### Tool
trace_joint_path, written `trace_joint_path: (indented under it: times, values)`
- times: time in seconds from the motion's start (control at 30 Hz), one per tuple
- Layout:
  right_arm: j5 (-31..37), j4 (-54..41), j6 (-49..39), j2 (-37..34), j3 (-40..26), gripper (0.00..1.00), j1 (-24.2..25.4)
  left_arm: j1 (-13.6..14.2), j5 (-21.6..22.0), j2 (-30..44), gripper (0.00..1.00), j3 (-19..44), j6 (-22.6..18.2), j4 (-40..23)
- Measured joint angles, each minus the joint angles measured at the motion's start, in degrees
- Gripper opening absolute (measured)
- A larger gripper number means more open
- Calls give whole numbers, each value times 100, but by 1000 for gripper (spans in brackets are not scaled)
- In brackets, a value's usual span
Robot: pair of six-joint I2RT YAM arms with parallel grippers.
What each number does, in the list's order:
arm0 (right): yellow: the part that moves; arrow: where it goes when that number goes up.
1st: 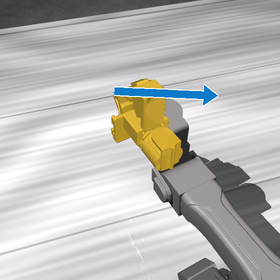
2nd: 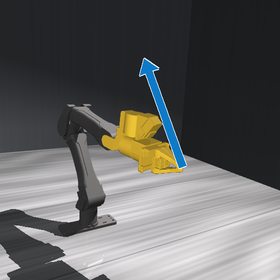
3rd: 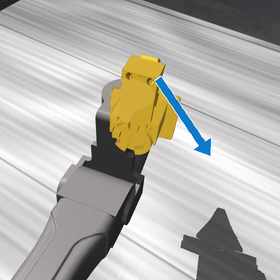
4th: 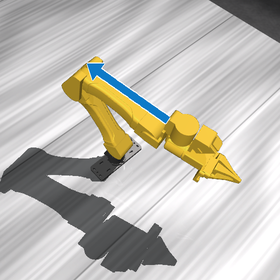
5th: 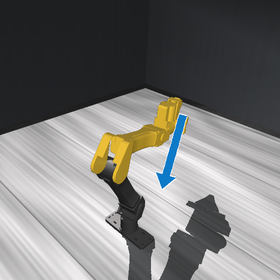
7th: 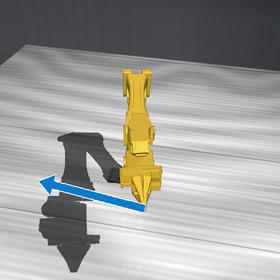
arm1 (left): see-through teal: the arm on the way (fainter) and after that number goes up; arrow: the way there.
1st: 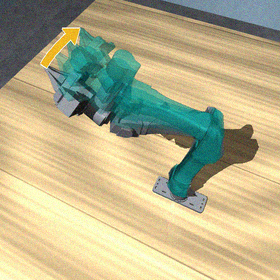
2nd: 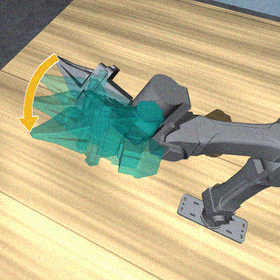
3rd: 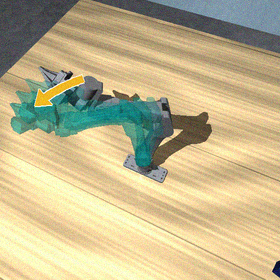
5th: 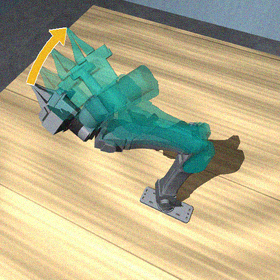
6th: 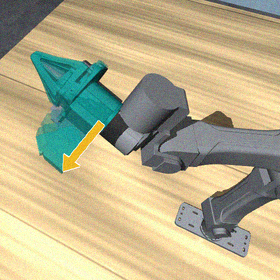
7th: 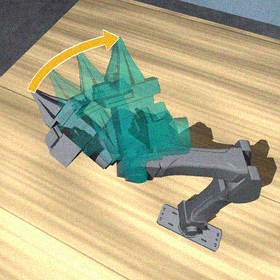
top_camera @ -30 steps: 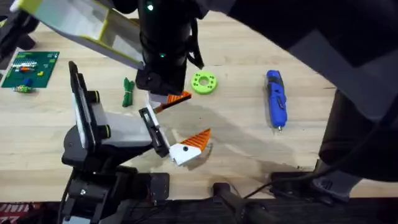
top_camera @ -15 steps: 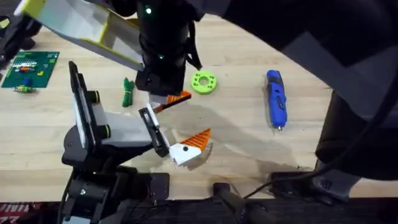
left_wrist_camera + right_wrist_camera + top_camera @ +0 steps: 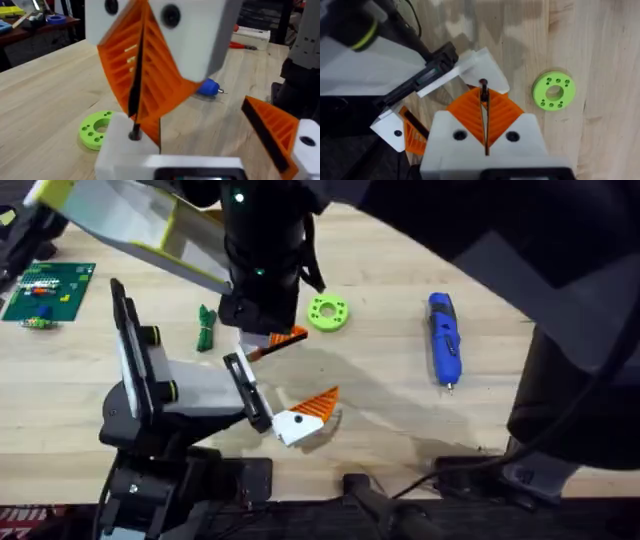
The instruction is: Pick up the gripper from the table and insert it into the empty holder that is missing its gripper. Then pick up a screw, insert it into the mounting hole, and use the screwdriver to tighten it. Finally, clean up the table by picking up the vegetable and placing it into the bucket.
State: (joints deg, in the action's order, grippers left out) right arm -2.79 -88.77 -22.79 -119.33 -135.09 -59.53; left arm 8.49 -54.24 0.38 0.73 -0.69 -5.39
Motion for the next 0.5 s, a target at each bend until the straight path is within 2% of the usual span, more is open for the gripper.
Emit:
trace_joint_path:
  times: [0.5]
  values:
    - [0, 2, 0, -52, 0, 4, -68, 0, 0, 0, 990, 0, 1, -1]
